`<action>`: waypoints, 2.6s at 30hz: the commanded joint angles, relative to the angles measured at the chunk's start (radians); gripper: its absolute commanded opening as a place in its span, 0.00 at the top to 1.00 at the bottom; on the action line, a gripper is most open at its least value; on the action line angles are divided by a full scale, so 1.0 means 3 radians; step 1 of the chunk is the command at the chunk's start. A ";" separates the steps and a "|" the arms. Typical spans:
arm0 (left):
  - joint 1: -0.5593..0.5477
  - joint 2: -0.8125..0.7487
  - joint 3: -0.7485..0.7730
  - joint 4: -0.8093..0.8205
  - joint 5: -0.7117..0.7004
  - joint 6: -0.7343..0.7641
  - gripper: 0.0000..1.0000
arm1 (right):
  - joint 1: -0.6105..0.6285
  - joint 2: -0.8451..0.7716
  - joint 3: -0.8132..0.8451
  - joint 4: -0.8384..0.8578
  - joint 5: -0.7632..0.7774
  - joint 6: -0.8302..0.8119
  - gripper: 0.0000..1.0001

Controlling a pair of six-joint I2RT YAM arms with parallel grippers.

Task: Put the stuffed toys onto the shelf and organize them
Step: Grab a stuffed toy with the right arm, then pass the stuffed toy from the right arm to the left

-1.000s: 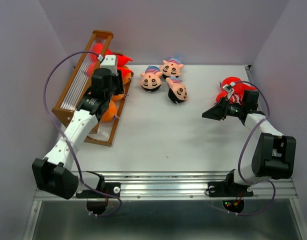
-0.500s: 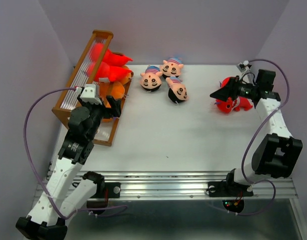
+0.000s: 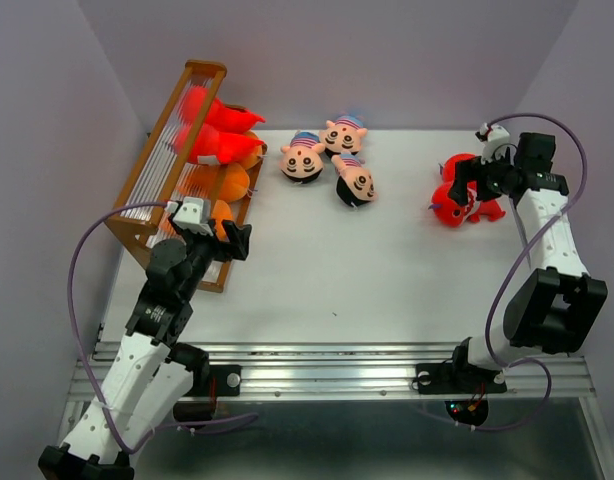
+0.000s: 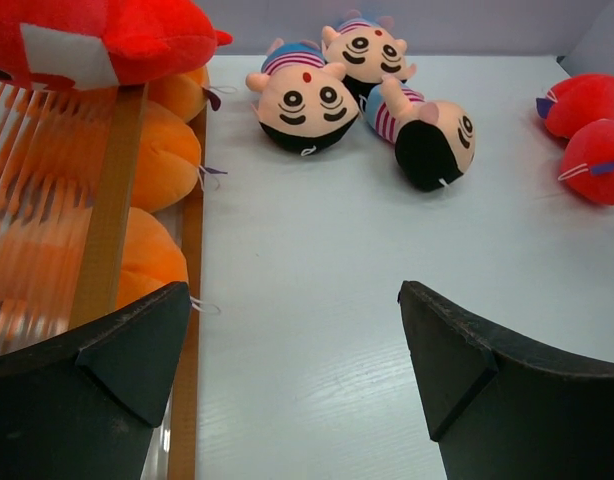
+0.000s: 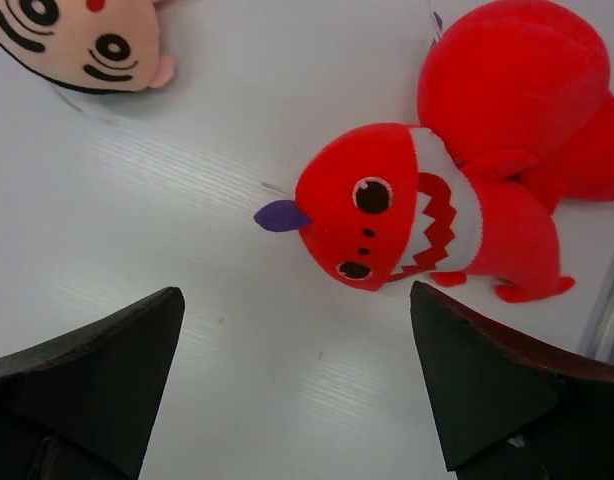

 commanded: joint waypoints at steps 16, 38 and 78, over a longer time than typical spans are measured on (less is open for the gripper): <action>0.0007 -0.0029 -0.0173 0.0432 0.0308 0.0153 0.03 | -0.0020 0.1052 0.0179 0.0327 0.0338 -0.1188 0.19; -0.0232 -0.0065 -0.0362 0.0963 0.1106 -0.0046 0.05 | 0.0010 0.0209 -0.0322 -0.0322 -0.0592 -0.0860 0.99; -0.2887 0.2727 0.1003 0.1689 -0.0526 0.0092 0.02 | 0.1074 -0.0727 -0.0818 -0.1319 -0.1324 -0.1561 0.97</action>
